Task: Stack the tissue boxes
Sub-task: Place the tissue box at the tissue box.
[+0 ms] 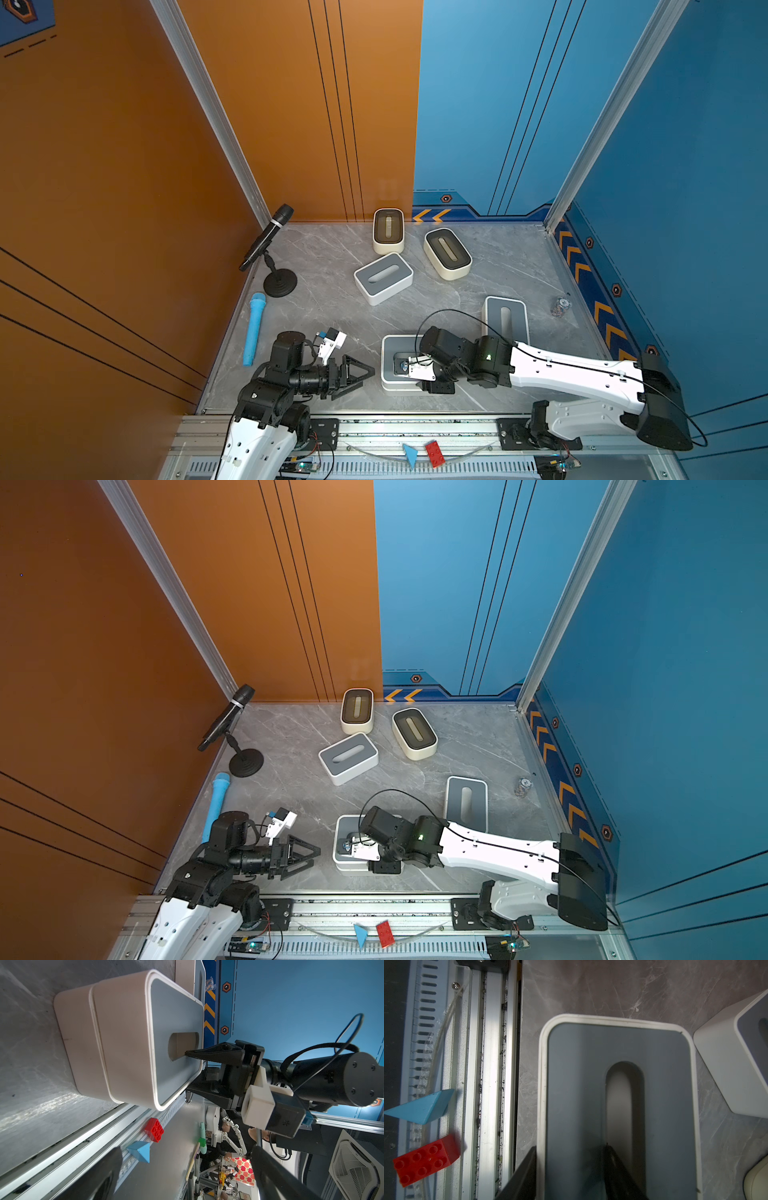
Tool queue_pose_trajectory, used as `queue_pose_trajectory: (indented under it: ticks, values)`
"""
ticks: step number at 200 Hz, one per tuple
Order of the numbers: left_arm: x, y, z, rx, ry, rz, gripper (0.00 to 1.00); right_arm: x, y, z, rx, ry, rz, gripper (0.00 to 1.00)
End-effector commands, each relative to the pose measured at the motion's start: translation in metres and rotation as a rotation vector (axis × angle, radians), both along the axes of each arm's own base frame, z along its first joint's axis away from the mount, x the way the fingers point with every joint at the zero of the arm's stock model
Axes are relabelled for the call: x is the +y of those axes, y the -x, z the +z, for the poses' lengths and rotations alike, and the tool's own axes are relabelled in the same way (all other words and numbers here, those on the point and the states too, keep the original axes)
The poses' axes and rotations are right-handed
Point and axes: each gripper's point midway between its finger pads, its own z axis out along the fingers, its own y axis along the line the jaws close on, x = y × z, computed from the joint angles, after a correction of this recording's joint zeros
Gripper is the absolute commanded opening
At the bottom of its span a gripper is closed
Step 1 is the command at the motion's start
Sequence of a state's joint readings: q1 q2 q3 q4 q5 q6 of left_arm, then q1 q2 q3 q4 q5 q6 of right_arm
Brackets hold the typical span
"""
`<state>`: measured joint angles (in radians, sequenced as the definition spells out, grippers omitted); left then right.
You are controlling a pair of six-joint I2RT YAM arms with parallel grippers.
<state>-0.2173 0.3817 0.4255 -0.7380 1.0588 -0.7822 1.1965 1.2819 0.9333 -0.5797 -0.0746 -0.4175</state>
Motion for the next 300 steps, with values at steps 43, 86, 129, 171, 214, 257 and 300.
queue_pose_trajectory:
  ticks: [43, 86, 129, 171, 214, 257, 300]
  values:
    - [0.0006, 0.0020, -0.0076, 0.015, -0.009, -0.008, 0.98, 0.0018, -0.0007, 0.0056, -0.005, -0.037, 0.006, 0.41]
    - [0.0007, 0.0015, -0.0076, 0.017, -0.011, -0.007, 0.98, 0.0008, -0.0014, 0.0050, -0.002, -0.037, 0.004, 0.44]
    - [0.0009, 0.0011, -0.0076, 0.017, -0.011, -0.004, 0.98, -0.0006, -0.0021, 0.0046, -0.009, -0.037, 0.003, 0.47]
    - [0.0013, 0.0004, -0.0072, 0.014, -0.011, 0.000, 0.98, -0.0009, -0.0021, 0.0061, -0.011, -0.046, 0.004, 0.50]
    - [0.0013, 0.0007, -0.0079, 0.017, -0.011, -0.001, 0.98, -0.0007, -0.0007, 0.0062, -0.008, -0.052, 0.008, 0.52]
    - [0.0015, 0.0001, -0.0078, 0.017, -0.011, 0.002, 0.98, -0.0001, 0.0020, 0.0076, 0.000, -0.058, 0.032, 0.49]
    - [0.0020, -0.0008, -0.0084, 0.020, -0.013, 0.008, 0.98, -0.0008, 0.0038, 0.0069, 0.009, -0.057, 0.051, 0.48]
